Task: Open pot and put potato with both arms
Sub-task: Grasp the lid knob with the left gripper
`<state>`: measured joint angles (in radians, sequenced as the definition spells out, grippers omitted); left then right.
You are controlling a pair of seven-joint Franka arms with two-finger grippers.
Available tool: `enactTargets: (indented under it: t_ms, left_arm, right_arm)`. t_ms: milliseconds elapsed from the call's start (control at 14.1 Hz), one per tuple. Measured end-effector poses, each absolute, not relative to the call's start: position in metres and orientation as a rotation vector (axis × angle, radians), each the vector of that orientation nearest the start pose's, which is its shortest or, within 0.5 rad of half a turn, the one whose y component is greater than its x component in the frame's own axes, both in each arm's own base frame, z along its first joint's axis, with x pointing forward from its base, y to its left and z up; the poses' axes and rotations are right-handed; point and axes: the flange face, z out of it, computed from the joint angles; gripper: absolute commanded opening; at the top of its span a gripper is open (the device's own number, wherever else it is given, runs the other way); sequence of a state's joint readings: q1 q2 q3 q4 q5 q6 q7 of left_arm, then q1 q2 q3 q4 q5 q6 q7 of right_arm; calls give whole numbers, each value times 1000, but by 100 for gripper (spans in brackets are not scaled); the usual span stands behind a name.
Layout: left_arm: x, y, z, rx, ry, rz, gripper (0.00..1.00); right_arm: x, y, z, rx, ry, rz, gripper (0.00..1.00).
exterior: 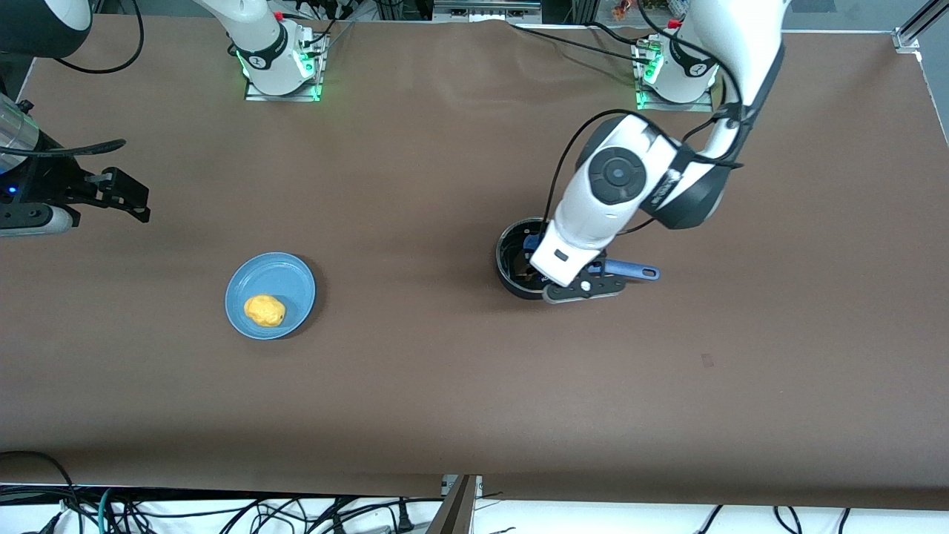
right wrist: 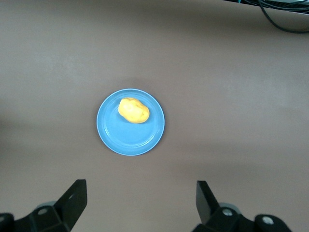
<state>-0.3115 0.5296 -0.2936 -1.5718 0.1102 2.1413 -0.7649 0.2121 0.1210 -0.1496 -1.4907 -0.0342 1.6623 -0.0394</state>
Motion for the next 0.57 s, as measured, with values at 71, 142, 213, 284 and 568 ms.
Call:
enactTargets:
  t_ms: [71,142,213,284,568]
  left_arm:
    - [583,-373,341,-3192,-197,-29,100]
    - [574,-379,333,-3170,-166,-32,100]
    - [564,-386,326,-3147,-145,-37,100]
    - [555,-392,320,-3129,-129,-41,100]
    - [535,-400,298,-3118,-100,-29,100]
  right_arm:
    - [599,41,602,-3187,-172,-84,100]
    - [599,41,602,-3187,-173,-85,100]
    - [599,41,602,-3187,-173,-85,100]
    - [599,41,602,-3187,-173,-85,100]
    - [599,41,603,-3187,-173,-91,100]
